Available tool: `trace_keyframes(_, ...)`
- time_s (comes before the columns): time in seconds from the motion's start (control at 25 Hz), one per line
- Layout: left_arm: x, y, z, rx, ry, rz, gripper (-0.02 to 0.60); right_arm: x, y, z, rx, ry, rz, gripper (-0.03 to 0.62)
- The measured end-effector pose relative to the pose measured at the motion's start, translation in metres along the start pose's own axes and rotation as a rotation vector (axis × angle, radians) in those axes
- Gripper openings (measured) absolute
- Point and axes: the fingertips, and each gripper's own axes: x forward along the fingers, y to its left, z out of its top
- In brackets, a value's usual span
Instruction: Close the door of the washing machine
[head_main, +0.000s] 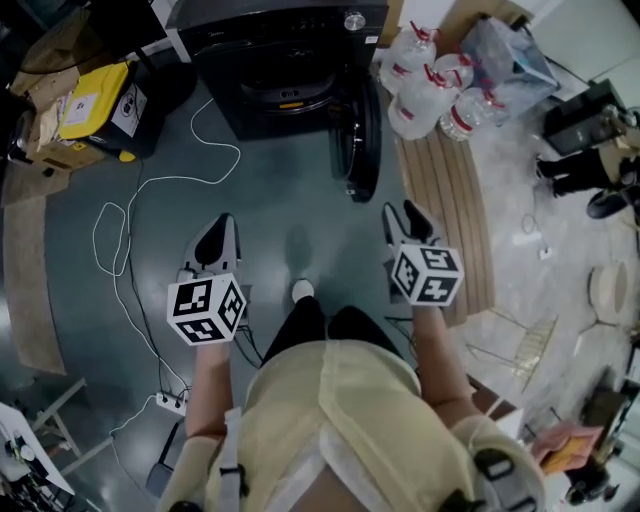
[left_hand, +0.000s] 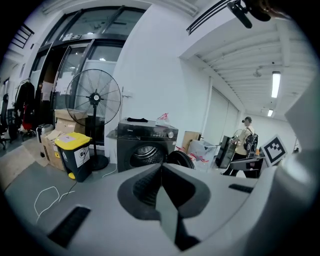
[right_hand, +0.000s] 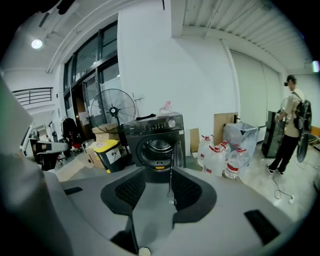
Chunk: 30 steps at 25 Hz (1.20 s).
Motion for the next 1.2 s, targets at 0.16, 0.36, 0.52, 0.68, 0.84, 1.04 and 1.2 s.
trace_keyframes(0.16,0.022,0.009,-0.001,-0.003,0.008,-0.032,0.006,0.012,-0.003,-0.007,-0.001,0.036,-0.027,0.139)
trace_keyframes(0.36,0.043,0.0,-0.009,-0.012,0.017,-0.062,0.006,0.036,-0.018,-0.023,0.007,0.094,-0.043,0.14)
trace_keyframes(0.52,0.064,-0.005,-0.016,-0.025,0.028,-0.053,0.006,0.064,-0.032,-0.035,0.022,0.127,-0.031,0.14)
trace_keyframes(0.68,0.088,-0.011,-0.023,-0.035,0.052,-0.023,0.006,0.092,-0.05,-0.042,0.018,0.161,-0.025,0.14)
trace_keyframes(0.84,0.119,-0.02,-0.024,-0.021,0.069,-0.01,0.006,0.124,-0.066,-0.05,0.01,0.199,-0.02,0.14)
trace_keyframes(1.04,0.147,-0.027,-0.029,-0.005,0.084,0.018,0.006,0.154,-0.076,-0.074,-0.001,0.265,-0.001,0.139)
trace_keyframes(1.2,0.159,-0.024,-0.04,-0.004,0.092,0.065,0.006,0.175,-0.081,-0.092,-0.015,0.304,0.015,0.14)
